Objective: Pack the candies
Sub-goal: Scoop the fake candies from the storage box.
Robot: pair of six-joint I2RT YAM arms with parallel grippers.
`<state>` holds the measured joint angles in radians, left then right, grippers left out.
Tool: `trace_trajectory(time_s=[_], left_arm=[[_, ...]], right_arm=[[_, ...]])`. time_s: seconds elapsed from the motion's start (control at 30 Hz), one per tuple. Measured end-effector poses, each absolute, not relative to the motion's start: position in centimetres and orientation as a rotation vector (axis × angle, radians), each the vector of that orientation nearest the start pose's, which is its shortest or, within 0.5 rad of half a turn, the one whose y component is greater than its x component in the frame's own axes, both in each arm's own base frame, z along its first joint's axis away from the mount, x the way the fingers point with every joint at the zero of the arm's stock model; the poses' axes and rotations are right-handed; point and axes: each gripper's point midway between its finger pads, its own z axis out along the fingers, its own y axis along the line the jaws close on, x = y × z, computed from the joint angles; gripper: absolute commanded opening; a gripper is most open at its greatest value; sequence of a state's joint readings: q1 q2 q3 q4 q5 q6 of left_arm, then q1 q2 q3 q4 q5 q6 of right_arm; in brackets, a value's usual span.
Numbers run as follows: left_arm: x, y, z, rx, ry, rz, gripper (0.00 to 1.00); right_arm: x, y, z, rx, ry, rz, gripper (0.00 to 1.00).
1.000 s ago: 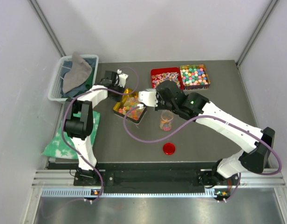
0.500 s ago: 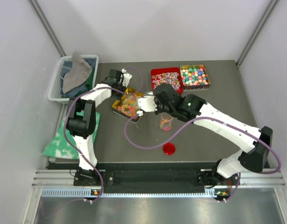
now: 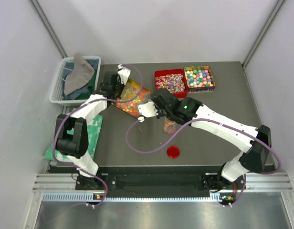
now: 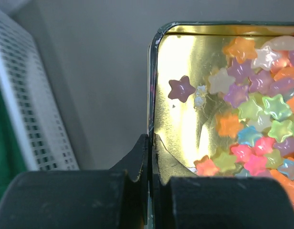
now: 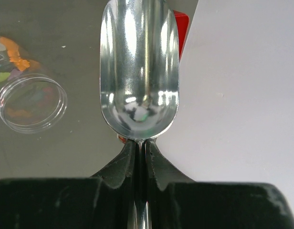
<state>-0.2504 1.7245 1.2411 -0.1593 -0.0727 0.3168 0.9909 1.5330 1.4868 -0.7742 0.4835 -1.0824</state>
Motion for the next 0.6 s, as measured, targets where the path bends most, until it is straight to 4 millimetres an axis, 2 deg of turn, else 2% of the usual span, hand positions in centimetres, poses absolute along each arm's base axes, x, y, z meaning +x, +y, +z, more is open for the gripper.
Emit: trace_trajectory(time_s=[0.1, 0.27, 0.47, 0.6], left_arm=[[47.0, -9.3, 15.3, 0.55, 2.053, 0.12, 0.0], [47.4, -9.5, 17.0, 0.522, 1.974, 0.114, 0.0], [47.1, -9.9, 16.5, 0.537, 1.966, 0.099, 0.0], [46.7, -11.1, 16.0, 0.599, 1.981, 0.051, 0.0]], right_arm=[[31.0, 26.1, 26.0, -1.892, 1.387, -0.642, 0.0], [31.4, 26.3, 26.9, -1.872, 1.356, -0.693, 0.0], [31.5, 27.4, 27.7, -1.869, 1.286, -0.757, 0.0], [32.3, 28.2, 26.6, -1.902, 1.247, -0.82, 0.0]])
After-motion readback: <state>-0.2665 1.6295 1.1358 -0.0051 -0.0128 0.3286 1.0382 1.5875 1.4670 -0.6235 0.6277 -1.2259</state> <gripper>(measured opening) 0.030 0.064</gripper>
